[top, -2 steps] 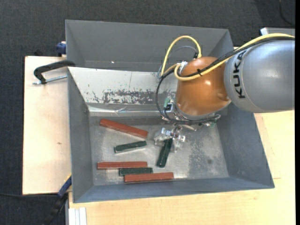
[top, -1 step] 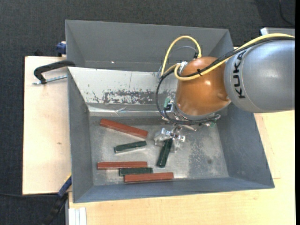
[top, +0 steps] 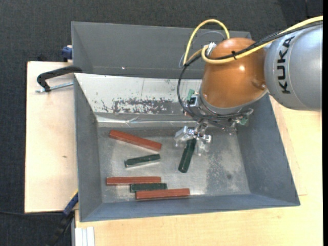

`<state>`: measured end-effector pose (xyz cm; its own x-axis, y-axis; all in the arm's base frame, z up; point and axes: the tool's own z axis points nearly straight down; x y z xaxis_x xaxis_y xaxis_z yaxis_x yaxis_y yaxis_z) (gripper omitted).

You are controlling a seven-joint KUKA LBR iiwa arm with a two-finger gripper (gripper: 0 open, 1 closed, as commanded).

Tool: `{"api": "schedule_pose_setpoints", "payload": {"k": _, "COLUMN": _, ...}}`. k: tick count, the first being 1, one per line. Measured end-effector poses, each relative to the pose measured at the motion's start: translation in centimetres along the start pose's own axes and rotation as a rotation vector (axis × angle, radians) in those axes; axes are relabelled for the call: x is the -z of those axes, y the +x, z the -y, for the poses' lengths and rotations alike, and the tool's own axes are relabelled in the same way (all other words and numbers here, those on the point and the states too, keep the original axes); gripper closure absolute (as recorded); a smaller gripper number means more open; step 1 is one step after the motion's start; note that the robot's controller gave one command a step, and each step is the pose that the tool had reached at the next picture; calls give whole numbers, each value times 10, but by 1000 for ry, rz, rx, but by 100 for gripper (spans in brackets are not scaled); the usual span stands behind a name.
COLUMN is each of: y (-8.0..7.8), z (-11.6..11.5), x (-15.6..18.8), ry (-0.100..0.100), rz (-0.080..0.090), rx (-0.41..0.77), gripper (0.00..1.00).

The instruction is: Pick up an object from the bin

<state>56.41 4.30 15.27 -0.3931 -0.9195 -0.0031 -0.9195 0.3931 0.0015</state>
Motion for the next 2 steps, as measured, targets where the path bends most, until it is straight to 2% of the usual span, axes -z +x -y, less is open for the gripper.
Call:
{"api": "schedule_pose_setpoints", "payload": {"k": 1, "y": -1, "z": 1, "x": 24, "ry": 2, "rz": 1, "rx": 6, "gripper": 100}}
{"api": "schedule_pose_setpoints", "payload": {"k": 2, "y": -11, "z": 15, "x": 14, "ry": 18, "rz": 6, "rx": 72, "gripper": 100}}
